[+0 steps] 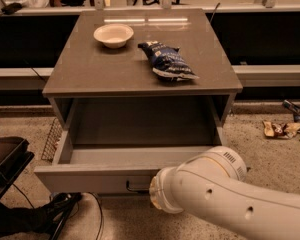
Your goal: Close top drawer
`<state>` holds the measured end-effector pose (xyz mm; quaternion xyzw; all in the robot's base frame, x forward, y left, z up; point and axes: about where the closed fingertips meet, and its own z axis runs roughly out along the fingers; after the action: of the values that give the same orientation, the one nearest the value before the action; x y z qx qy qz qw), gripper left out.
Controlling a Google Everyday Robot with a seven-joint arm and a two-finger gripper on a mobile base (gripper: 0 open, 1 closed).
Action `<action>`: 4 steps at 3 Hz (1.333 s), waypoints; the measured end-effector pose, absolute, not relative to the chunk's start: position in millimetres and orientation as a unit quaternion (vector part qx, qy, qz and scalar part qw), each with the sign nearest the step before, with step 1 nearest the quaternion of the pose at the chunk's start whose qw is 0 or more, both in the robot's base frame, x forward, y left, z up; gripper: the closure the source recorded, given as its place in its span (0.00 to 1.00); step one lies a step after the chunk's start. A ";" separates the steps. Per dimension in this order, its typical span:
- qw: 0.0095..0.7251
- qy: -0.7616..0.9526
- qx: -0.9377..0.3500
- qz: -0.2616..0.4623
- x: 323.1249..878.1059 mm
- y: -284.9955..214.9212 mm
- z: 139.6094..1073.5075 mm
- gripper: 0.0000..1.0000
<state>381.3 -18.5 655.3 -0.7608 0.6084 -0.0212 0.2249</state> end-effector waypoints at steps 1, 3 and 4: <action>0.224 0.598 -0.769 -0.023 433.5 -13.0 650.0 1.00; 0.216 0.599 -0.771 -0.018 498.8 -10.9 632.2 1.00; 0.234 0.611 -0.756 -0.012 534.2 -4.5 634.4 1.00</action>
Offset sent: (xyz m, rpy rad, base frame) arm 0.2520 0.0277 -0.0505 0.0032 0.0342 0.0623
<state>534.2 -4.5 634.4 -0.7557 0.6115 -0.0123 0.2342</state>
